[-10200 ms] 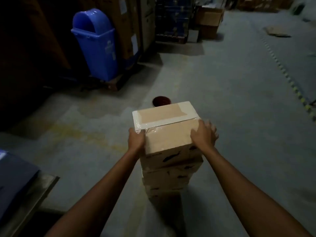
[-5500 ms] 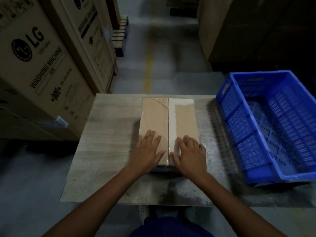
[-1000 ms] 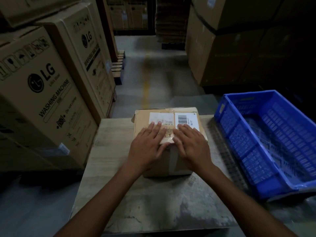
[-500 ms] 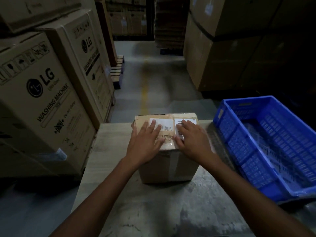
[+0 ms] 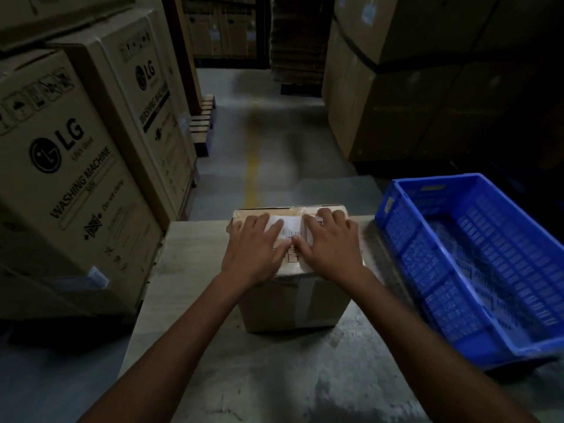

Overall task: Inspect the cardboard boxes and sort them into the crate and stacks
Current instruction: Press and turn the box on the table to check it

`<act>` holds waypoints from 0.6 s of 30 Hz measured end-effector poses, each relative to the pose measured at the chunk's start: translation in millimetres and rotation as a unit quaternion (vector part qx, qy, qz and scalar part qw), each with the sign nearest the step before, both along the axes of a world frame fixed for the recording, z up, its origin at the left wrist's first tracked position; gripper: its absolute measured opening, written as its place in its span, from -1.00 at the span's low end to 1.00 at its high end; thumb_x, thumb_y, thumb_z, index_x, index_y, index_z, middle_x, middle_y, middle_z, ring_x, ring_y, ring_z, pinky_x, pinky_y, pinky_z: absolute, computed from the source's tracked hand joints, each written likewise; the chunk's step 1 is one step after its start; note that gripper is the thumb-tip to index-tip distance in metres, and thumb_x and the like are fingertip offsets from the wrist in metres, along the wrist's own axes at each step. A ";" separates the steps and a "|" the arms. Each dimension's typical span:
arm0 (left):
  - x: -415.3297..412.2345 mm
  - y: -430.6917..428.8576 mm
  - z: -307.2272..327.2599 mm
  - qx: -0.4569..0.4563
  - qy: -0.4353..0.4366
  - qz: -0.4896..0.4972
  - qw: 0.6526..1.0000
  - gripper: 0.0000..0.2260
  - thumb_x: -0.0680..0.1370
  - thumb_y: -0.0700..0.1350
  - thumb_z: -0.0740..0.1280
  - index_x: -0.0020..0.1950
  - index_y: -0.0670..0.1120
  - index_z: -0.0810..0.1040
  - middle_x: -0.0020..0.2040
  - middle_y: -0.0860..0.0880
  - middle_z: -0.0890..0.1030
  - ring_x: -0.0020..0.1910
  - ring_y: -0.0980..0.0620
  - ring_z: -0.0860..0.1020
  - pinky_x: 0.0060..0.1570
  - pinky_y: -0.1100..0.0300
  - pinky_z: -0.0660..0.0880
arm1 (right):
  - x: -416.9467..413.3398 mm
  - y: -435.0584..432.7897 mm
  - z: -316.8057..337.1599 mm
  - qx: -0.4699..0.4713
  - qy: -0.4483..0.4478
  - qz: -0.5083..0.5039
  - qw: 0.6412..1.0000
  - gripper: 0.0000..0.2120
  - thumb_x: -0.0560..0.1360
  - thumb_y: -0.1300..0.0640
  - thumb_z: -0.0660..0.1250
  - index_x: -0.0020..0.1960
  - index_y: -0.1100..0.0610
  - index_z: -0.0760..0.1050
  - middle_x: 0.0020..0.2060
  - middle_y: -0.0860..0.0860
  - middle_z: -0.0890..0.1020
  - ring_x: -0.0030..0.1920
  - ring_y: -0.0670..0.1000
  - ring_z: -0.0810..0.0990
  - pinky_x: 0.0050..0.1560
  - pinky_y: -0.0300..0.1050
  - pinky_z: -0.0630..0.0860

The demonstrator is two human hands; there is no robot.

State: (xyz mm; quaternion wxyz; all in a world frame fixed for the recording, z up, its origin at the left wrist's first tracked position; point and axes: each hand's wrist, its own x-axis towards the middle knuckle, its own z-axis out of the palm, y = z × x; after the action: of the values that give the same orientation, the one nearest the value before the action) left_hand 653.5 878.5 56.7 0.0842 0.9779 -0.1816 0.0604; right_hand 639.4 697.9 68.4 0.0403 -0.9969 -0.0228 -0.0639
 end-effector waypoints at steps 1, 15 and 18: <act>0.4 0.4 0.4 0.012 -0.002 -0.007 1.000 -0.48 0.64 0.25 0.05 0.55 0.07 0.26 0.53 -0.06 0.30 0.49 -0.08 0.24 0.45 -0.11 0.12 | -2.2 1.9 -3.5 -0.013 0.000 0.003 1.000 -0.37 0.57 -0.36 0.02 0.50 -0.03 0.33 0.40 0.07 0.40 0.38 0.14 0.33 0.28 0.13 0.32; 26.3 5.5 -3.5 -0.056 0.040 0.052 0.996 -0.42 0.61 0.30 0.08 0.57 0.06 0.20 0.61 -0.11 0.10 0.60 -0.14 -0.02 0.53 -0.25 -0.06 | 19.3 -13.9 -10.3 0.052 0.070 -0.015 0.996 -0.21 0.51 -0.52 -0.05 0.63 -0.15 0.00 0.65 0.05 -0.04 0.63 0.17 -0.13 0.50 0.43 -0.02; 26.9 6.6 -1.9 -0.087 0.057 0.091 0.990 -0.42 0.60 0.29 0.12 0.55 0.05 0.21 0.58 -0.12 0.19 0.57 -0.17 0.07 0.47 -0.25 0.17 | 19.2 -9.9 -11.5 0.101 0.072 -0.096 0.988 -0.15 0.49 -0.51 0.05 0.63 -0.12 -0.05 0.65 0.10 -0.09 0.61 0.31 -0.09 0.45 0.44 0.13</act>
State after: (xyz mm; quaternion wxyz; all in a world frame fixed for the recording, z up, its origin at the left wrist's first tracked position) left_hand 680.4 885.1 54.8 0.1733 0.9812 -0.0807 0.0272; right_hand 658.5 688.1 56.9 0.1363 -0.9872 0.0822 0.0026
